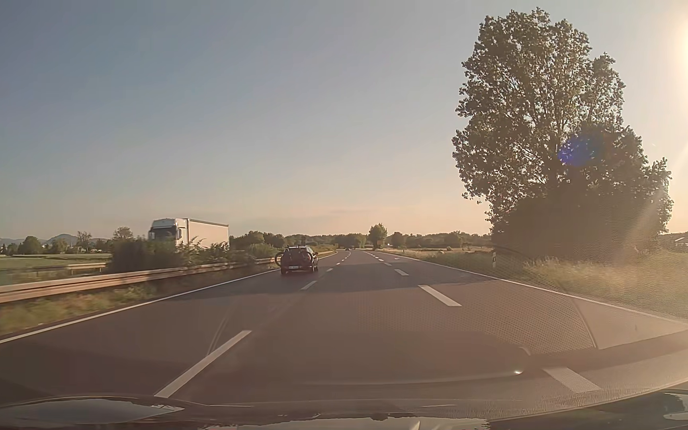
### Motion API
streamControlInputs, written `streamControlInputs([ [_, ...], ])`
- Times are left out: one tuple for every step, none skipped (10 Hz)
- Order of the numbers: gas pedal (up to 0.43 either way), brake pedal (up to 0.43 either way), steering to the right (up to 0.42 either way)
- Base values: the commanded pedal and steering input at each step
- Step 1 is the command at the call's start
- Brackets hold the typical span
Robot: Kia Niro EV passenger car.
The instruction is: Follow the waypoints while adhering to traffic rules and regulations
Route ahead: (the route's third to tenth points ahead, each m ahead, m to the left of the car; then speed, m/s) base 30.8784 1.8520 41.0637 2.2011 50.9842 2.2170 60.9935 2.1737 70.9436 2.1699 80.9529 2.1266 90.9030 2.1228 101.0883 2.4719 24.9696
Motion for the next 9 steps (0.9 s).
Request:
streamControlInputs([
  [0.280,0.000,-0.001],
  [0.280,0.000,-0.001],
  [0.280,0.000,0.000],
  [0.280,0.000,-0.001],
  [0.280,0.000,-0.001],
  [0.280,0.000,0.000],
  [0.280,0.000,0.000],
  [0.268,0.000,0.000],
  [0.268,0.000,0.000],
])
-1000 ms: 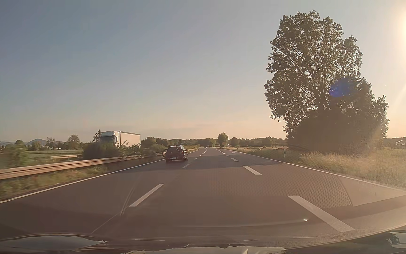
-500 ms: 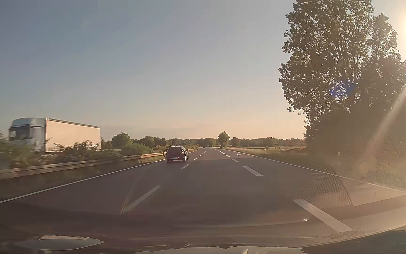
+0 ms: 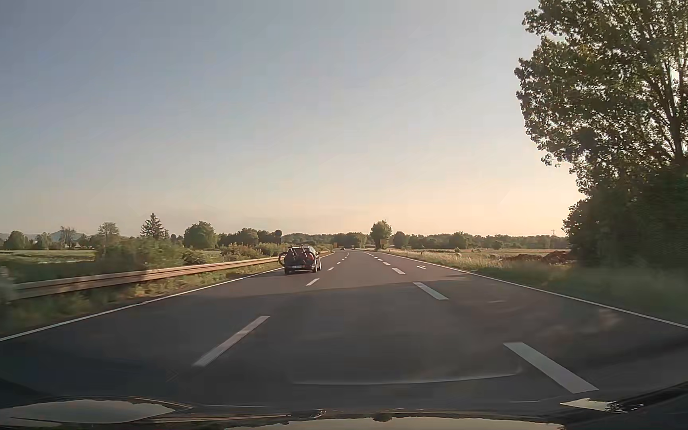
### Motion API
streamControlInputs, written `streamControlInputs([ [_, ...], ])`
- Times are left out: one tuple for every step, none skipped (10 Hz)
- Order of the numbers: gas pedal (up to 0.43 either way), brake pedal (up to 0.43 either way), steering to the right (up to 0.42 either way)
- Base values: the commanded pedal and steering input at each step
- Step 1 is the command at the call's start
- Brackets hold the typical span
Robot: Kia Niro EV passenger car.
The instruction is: Follow the waypoints while adhering to traffic rules and regulations
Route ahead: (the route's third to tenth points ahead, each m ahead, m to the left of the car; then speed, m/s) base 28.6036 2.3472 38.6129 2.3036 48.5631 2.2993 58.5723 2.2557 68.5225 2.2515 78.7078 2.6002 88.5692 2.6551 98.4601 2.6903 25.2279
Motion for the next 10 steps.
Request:
streamControlInputs([
  [0.268,0.000,0.000],
  [0.268,0.000,-0.001],
  [0.268,0.000,0.000],
  [0.268,0.000,-0.001],
  [0.268,0.000,0.000],
  [0.268,0.000,0.000],
  [0.268,0.000,0.000],
  [0.268,0.000,0.000],
  [0.268,0.000,0.000],
  [0.268,0.000,0.000],
])
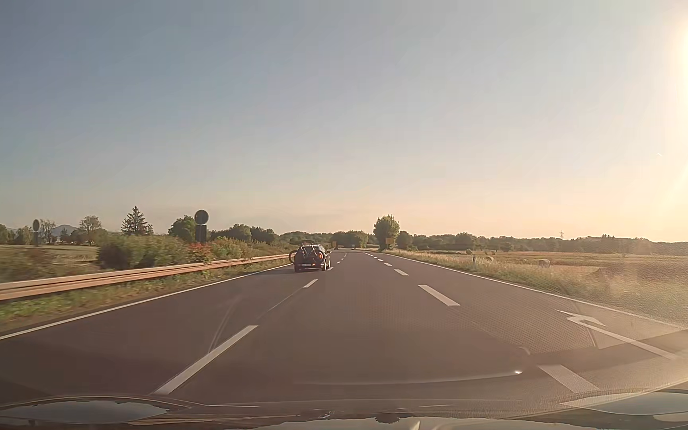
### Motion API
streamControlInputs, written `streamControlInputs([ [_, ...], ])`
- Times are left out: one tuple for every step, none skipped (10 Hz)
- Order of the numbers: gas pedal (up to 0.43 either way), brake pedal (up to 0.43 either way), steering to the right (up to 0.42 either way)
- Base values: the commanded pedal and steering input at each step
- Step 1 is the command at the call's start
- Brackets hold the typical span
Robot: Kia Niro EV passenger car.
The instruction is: Follow the waypoints while adhering to traffic rules and regulations
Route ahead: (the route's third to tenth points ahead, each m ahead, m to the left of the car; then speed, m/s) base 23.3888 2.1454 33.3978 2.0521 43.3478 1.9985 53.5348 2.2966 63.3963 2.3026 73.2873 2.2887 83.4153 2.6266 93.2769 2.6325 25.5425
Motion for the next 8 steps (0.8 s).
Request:
streamControlInputs([
  [0.268,0.000,0.000],
  [0.268,0.000,0.000],
  [0.268,0.000,0.000],
  [0.268,0.000,0.000],
  [0.268,0.000,0.000],
  [0.260,0.000,0.000],
  [0.260,0.000,0.000],
  [0.248,0.000,0.000],
])
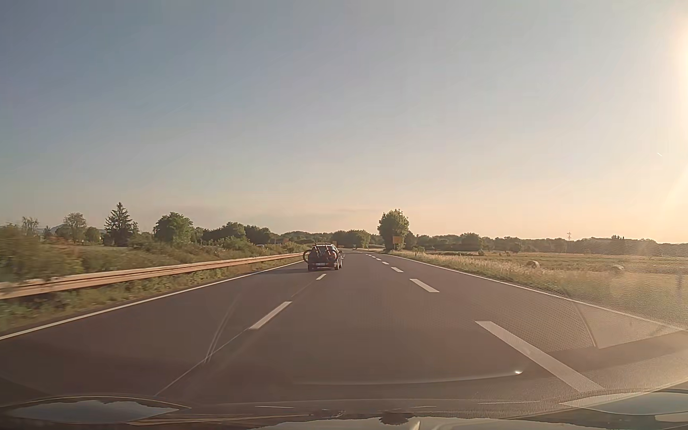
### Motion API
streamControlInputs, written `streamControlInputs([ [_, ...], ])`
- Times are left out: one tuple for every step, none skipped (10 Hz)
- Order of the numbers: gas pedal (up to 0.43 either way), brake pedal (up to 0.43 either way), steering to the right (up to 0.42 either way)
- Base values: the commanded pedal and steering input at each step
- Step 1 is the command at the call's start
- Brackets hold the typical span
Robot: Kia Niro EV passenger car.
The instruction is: Follow the waypoints while adhering to traffic rules and regulations
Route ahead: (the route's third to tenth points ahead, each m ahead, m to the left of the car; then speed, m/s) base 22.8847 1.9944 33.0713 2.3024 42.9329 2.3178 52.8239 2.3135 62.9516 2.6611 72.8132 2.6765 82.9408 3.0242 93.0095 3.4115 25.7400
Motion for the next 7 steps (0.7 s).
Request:
streamControlInputs([
  [0.248,0.000,0.000],
  [0.248,0.000,0.000],
  [0.248,0.000,0.000],
  [0.248,0.000,0.000],
  [0.248,0.000,0.000],
  [0.248,0.000,0.000],
  [0.248,0.000,0.000],
])
